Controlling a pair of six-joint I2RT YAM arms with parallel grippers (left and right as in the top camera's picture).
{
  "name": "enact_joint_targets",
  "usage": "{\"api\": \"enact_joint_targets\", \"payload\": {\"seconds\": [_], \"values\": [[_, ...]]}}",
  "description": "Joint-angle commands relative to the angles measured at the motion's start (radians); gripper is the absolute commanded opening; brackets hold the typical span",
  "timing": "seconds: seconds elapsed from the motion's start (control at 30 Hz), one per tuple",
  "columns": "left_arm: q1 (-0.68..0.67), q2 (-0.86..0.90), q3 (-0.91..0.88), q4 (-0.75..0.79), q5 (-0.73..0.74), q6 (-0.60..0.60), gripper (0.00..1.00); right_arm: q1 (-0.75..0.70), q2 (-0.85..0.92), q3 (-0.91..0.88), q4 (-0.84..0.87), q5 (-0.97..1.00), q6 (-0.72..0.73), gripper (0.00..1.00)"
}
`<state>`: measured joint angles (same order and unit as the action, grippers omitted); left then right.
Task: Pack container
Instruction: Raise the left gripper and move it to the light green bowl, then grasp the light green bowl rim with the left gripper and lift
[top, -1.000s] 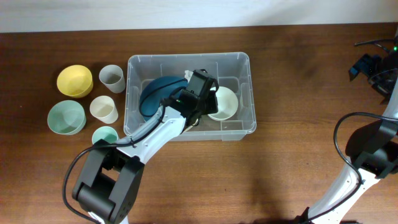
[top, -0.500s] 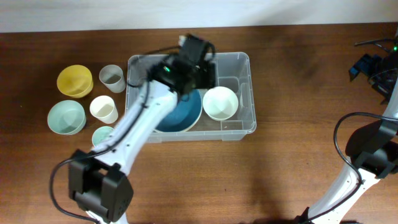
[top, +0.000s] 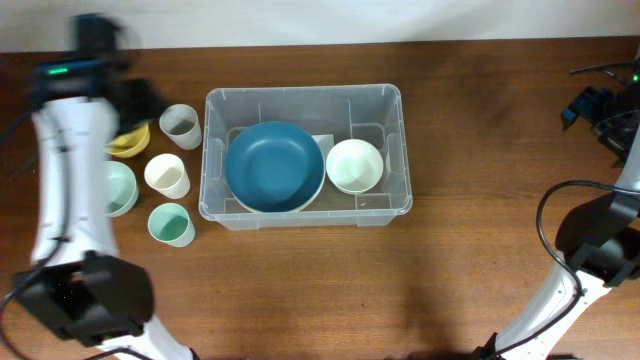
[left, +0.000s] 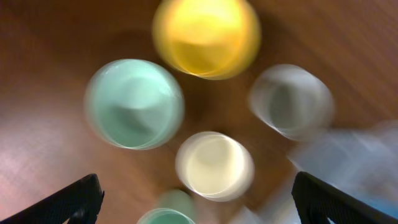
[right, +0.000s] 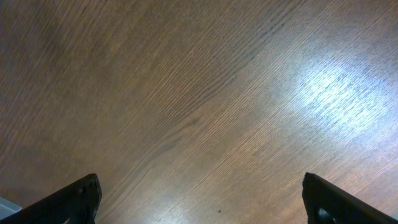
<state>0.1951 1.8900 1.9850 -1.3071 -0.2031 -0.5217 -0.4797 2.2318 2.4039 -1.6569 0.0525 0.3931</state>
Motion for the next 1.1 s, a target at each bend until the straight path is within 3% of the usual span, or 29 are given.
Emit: {"api": "enact_joint_targets", "payload": {"seconds": [0.0, 0.23, 0.67, 1.07], "values": [[0.142, 0.021, 0.004, -0.022, 0.138, -0.069, 0.99, 0.002, -0.032, -0.004, 0.000, 0.011, 0.007, 0.99], [0.268, 0.108, -0.052, -0.039, 0.201, -0.069, 0.99, 0.002, -0.032, -0.004, 0.000, 0.011, 0.007, 0.99], [0.332, 0.305, -0.087, -0.020, 0.200, -0.115, 0.99, 0.002, -0.032, -0.004, 0.000, 0.011, 0.007, 0.99], [0.365, 0.320, -0.101, 0.014, 0.198, -0.119, 0.98, 0.002, -0.032, -0.004, 0.000, 0.011, 0.007, 0.99]]}}
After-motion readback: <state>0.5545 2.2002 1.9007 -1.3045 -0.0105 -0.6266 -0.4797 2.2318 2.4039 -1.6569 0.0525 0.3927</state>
